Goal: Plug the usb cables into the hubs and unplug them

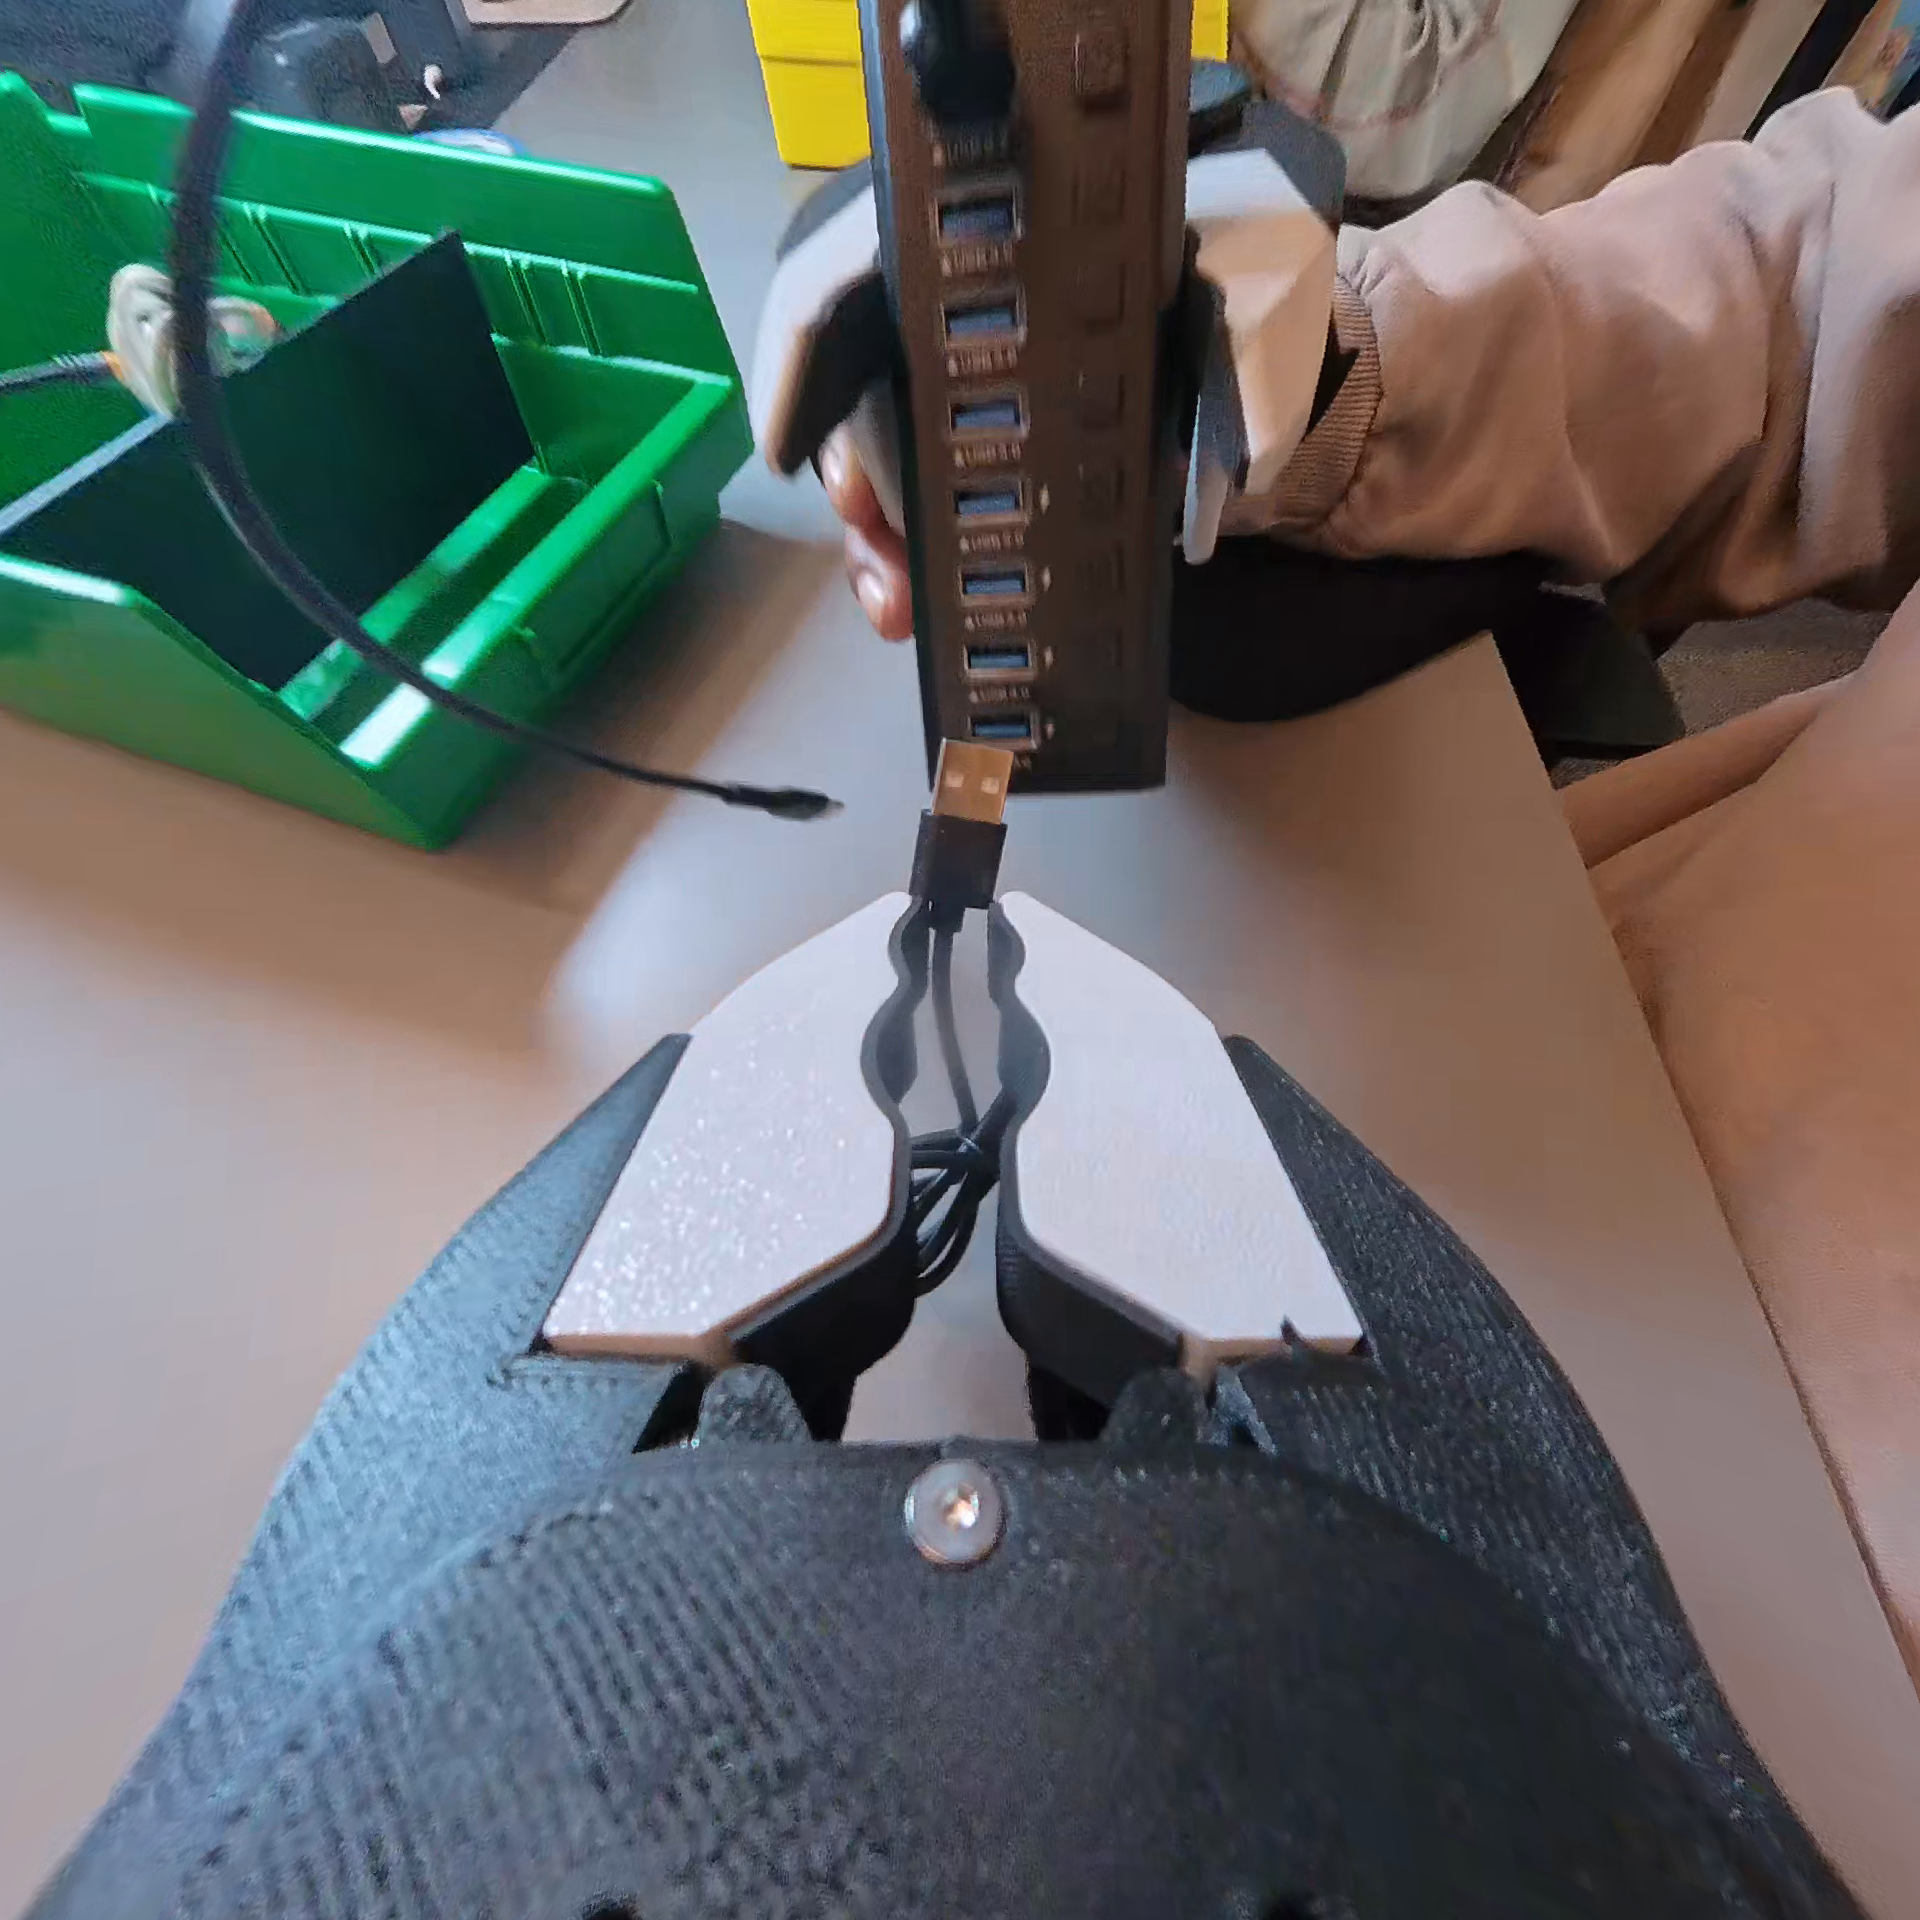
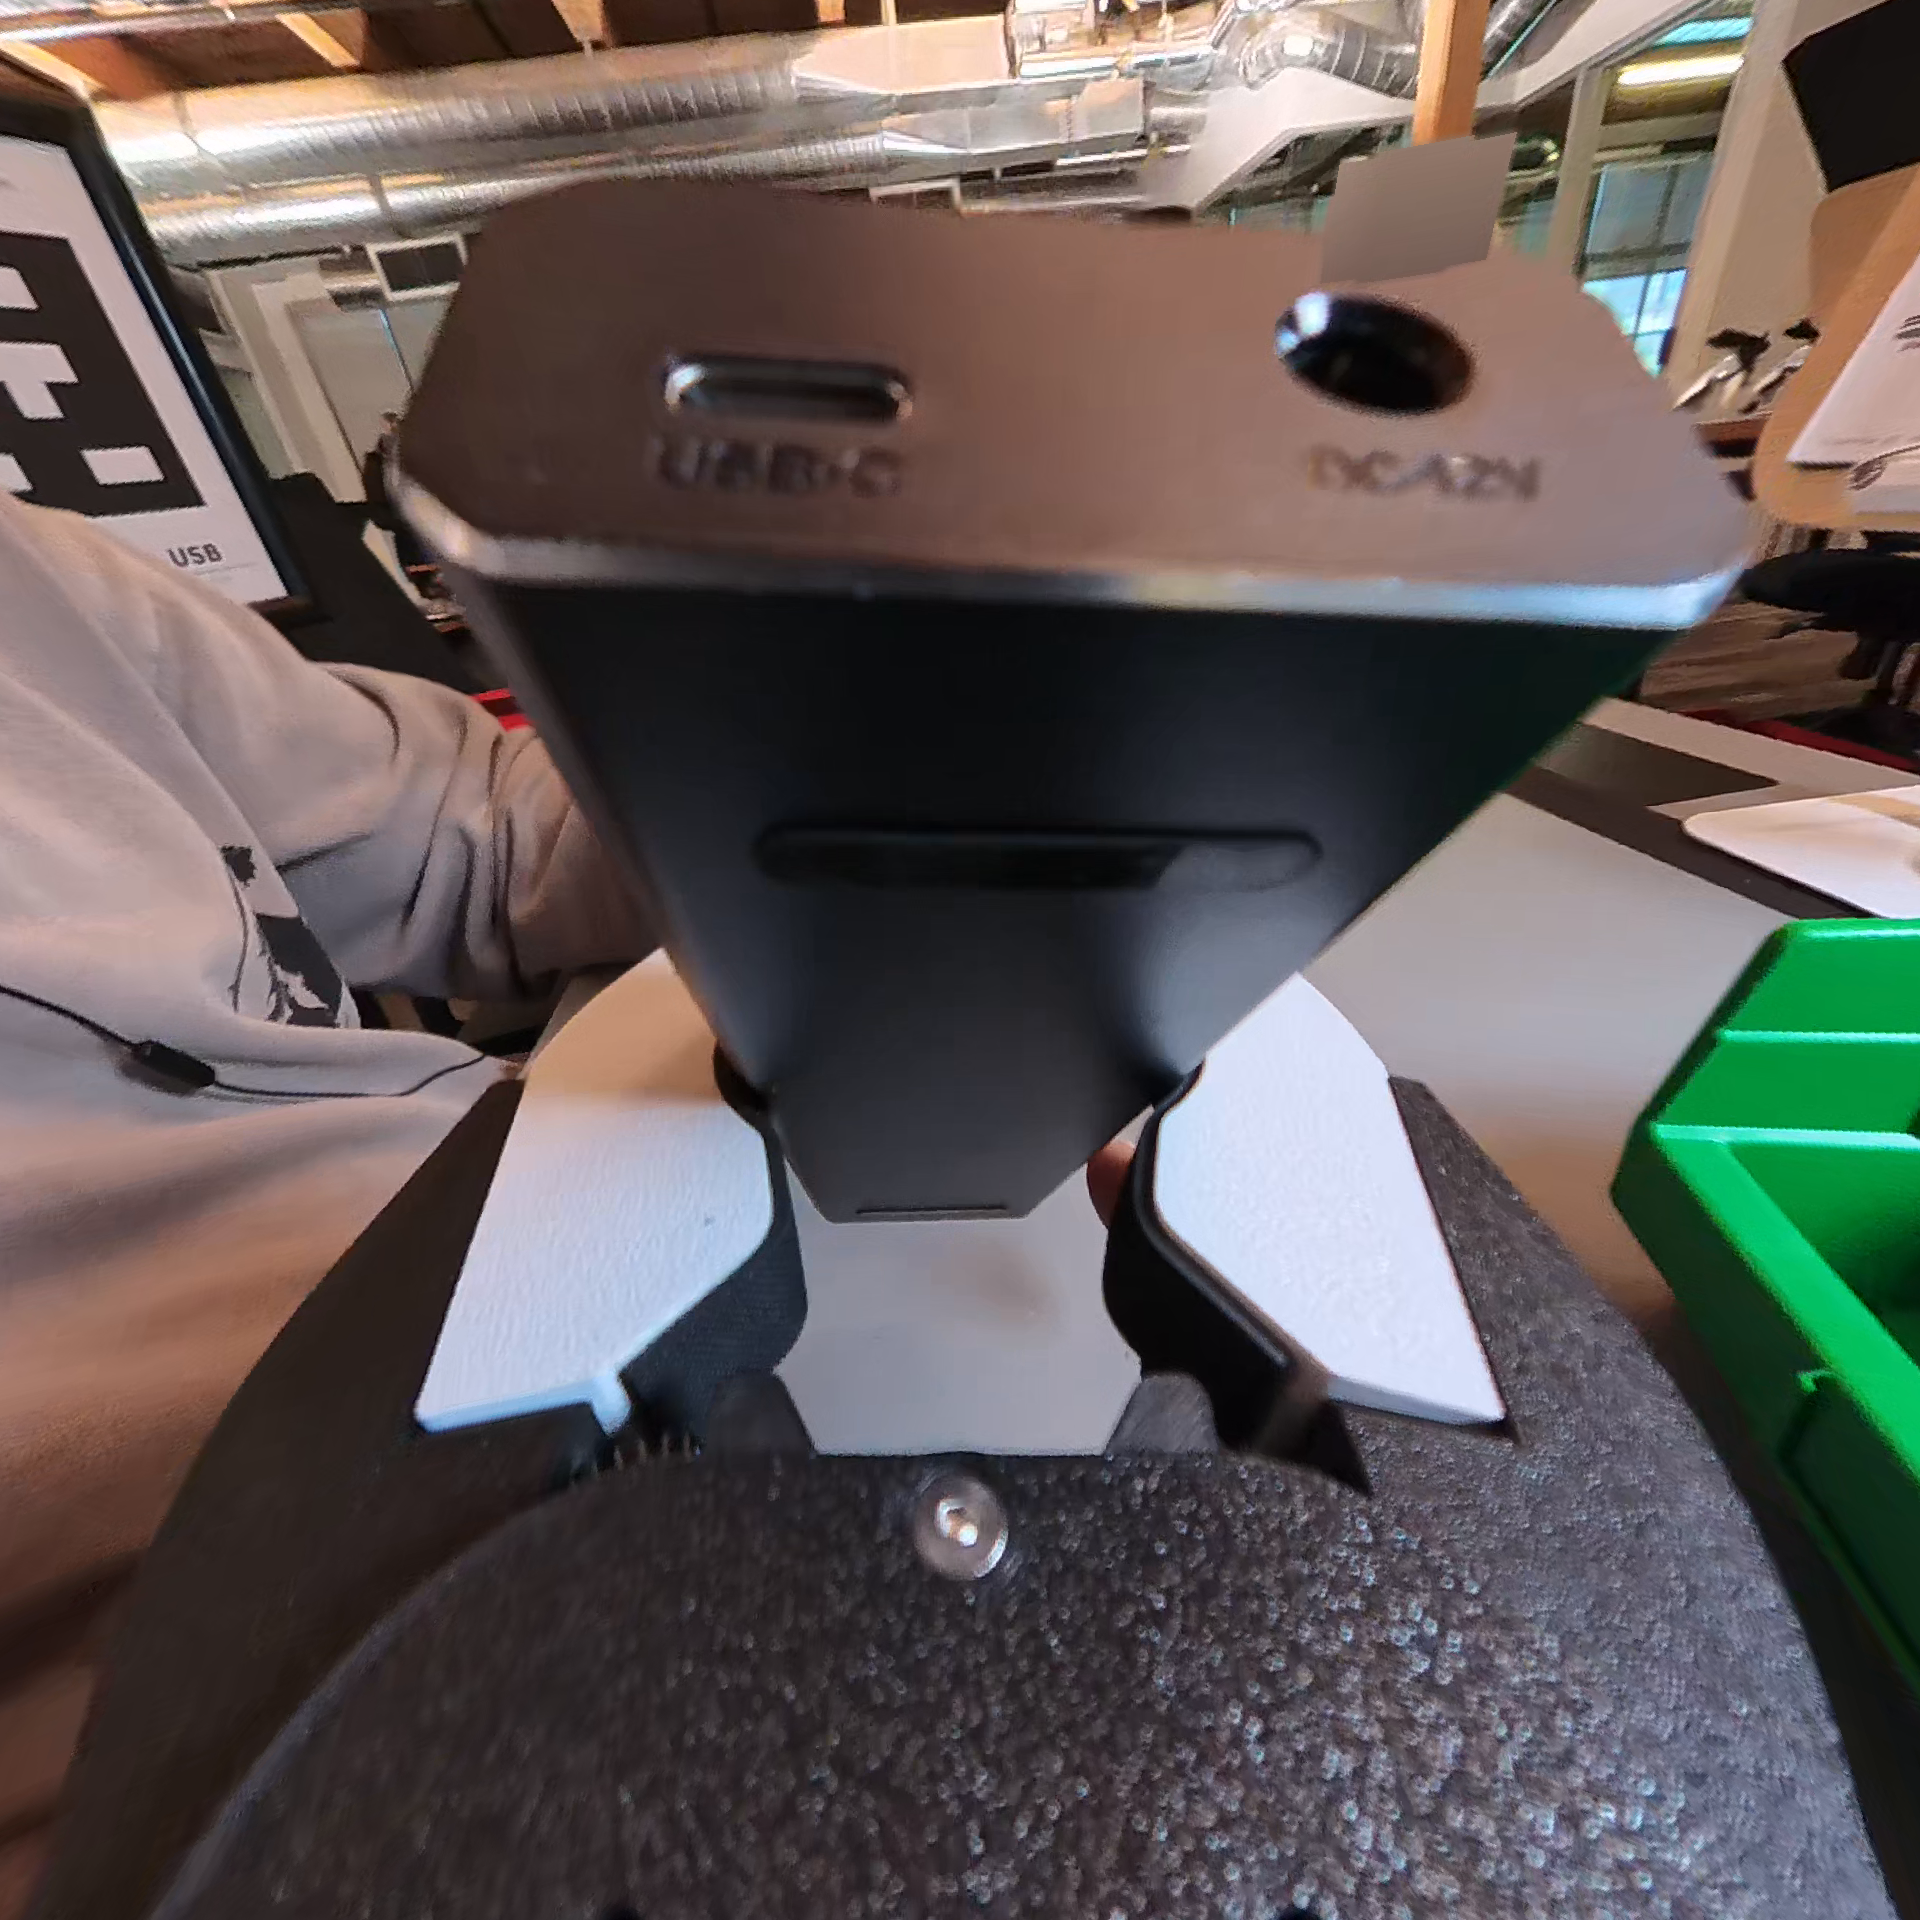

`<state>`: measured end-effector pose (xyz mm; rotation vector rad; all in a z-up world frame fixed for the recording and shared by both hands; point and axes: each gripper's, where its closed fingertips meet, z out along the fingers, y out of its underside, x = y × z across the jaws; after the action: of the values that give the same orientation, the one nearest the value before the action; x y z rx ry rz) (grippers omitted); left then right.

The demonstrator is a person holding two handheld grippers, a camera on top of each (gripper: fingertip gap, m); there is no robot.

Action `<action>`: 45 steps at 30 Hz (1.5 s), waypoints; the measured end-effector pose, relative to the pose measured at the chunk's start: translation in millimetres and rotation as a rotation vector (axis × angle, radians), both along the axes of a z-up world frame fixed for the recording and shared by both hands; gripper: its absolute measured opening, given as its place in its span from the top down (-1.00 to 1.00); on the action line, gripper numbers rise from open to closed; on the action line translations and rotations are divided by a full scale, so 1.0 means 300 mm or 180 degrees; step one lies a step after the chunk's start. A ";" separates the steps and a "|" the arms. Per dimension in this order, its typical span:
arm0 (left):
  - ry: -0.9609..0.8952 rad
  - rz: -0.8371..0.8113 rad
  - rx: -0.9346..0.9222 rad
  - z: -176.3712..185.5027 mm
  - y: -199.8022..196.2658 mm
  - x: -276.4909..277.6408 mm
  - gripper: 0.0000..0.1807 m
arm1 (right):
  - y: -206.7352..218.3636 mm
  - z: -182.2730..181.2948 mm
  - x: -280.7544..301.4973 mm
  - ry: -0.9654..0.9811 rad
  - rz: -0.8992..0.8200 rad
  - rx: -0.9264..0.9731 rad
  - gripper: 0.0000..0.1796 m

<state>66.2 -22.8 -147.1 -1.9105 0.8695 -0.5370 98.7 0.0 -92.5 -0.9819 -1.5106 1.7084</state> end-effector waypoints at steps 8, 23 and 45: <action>0.0611 -0.0266 -0.0177 0.093 0.033 0.049 0.88 | -0.039 -0.047 -0.022 -0.0153 0.0028 0.0209 0.20; 0.1795 -0.0290 -0.0997 0.056 0.081 0.066 0.88 | -0.011 -0.136 -0.056 -0.0461 -0.0469 0.1124 0.20; 0.2997 -0.0394 -0.1338 0.068 0.100 0.053 0.89 | 0.043 -0.177 -0.071 -0.0627 -0.1064 0.2127 0.20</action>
<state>82.2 7.2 -126.8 -2.5400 1.5594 0.1842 77.3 12.9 -145.6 -0.9733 -1.7517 0.7999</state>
